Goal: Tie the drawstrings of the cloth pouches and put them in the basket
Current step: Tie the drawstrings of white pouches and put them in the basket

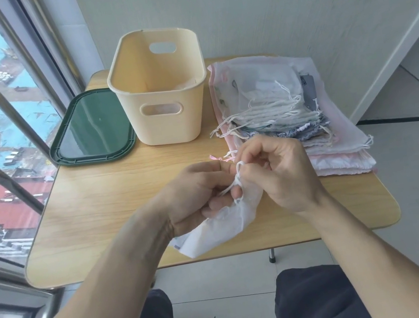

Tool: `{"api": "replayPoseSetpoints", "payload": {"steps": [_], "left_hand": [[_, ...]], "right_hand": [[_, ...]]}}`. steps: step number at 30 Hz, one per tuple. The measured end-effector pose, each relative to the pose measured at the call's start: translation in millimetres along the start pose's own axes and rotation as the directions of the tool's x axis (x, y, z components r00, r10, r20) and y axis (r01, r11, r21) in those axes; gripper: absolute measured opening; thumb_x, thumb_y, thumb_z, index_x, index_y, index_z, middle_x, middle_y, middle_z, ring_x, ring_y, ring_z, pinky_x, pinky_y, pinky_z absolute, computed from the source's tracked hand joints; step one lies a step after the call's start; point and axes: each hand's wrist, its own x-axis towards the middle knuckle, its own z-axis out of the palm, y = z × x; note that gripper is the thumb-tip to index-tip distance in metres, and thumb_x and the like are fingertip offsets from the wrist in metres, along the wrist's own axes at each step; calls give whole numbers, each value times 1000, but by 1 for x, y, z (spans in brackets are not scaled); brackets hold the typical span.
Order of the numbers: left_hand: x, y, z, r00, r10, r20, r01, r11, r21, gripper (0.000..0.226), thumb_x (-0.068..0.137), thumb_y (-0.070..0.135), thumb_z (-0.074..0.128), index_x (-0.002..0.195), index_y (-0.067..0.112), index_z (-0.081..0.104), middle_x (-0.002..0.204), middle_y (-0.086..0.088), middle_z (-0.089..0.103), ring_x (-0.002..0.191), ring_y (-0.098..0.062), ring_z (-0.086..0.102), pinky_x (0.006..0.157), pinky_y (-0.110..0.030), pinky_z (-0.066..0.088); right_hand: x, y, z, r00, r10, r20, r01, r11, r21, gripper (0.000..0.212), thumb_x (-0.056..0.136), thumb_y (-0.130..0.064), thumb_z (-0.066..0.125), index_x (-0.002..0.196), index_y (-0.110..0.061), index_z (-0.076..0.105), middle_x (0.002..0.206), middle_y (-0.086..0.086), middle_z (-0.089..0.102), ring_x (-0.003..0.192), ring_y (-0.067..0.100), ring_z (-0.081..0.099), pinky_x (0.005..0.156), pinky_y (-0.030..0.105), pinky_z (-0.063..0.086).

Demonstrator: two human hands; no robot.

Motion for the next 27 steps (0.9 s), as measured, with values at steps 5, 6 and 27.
{"api": "replayPoseSetpoints", "payload": {"steps": [5,6,27], "left_hand": [[-2,4,-2,996,71,51,-75,994,83,22,91,18,50,90,-2,59,74,-18,46,49,-14,31,45,-26,17],[-3,4,-4,996,78,42,-84,985,151,25,88,24,54,85,0,59,74,-16,46,50,-14,31,45,-25,18],[-7,3,-13,971,224,-82,-207,963,174,17,92,17,66,91,8,51,61,-6,58,62,-20,43,57,-25,35]], "right_hand": [[-1,-3,0,995,70,-66,-72,997,-34,8,75,-8,65,70,-2,62,58,23,57,52,16,54,55,33,39],[-1,-2,0,995,69,-66,-73,996,-58,8,75,-10,65,70,-4,63,56,20,54,53,16,48,54,33,37],[-1,0,-6,975,96,201,-79,993,-91,12,72,-22,69,79,-16,61,75,24,47,66,34,42,59,49,37]]}}
